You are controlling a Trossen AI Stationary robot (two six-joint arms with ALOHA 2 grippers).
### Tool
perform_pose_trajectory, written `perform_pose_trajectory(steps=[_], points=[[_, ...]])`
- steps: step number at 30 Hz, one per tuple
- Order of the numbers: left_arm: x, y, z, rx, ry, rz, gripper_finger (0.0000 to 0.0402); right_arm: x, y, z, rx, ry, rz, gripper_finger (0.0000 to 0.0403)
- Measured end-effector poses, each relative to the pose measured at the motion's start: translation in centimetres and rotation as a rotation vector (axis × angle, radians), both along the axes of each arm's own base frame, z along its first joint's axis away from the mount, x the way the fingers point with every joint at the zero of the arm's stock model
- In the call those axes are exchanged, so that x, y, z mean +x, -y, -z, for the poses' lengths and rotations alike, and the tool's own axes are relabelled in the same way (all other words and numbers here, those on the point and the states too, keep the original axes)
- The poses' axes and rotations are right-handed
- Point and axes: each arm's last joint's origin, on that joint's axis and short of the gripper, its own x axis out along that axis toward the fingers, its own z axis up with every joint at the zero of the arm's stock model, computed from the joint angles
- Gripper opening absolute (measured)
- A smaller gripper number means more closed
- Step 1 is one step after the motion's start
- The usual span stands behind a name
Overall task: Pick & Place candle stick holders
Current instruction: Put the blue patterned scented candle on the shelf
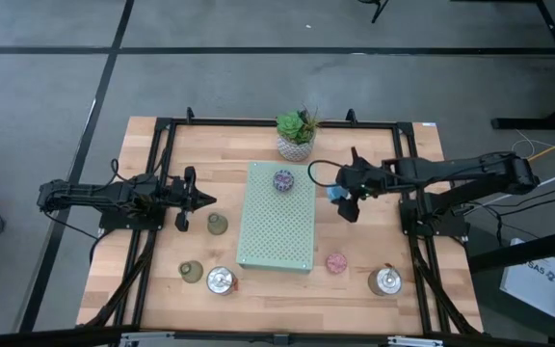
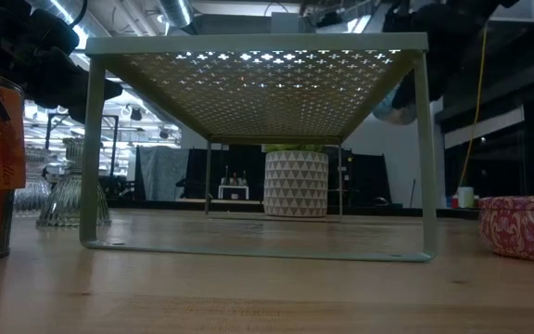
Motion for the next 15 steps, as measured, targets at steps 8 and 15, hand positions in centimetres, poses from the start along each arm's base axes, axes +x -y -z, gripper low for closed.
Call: perform_pose_trajectory(steps=[8, 15], points=[[0.0, 0.0, 0.0, 0.000, 0.000, 0.000, 0.0006, 0.8, 0.4, -1.2, -0.050, 0.021, -0.016, 0.0299], [0.0, 0.0, 0.0, 0.000, 0.000, 0.000, 0.0006, 2.4, 0.5, -1.6, -0.080, 0.013, -0.045, 0.0299]])
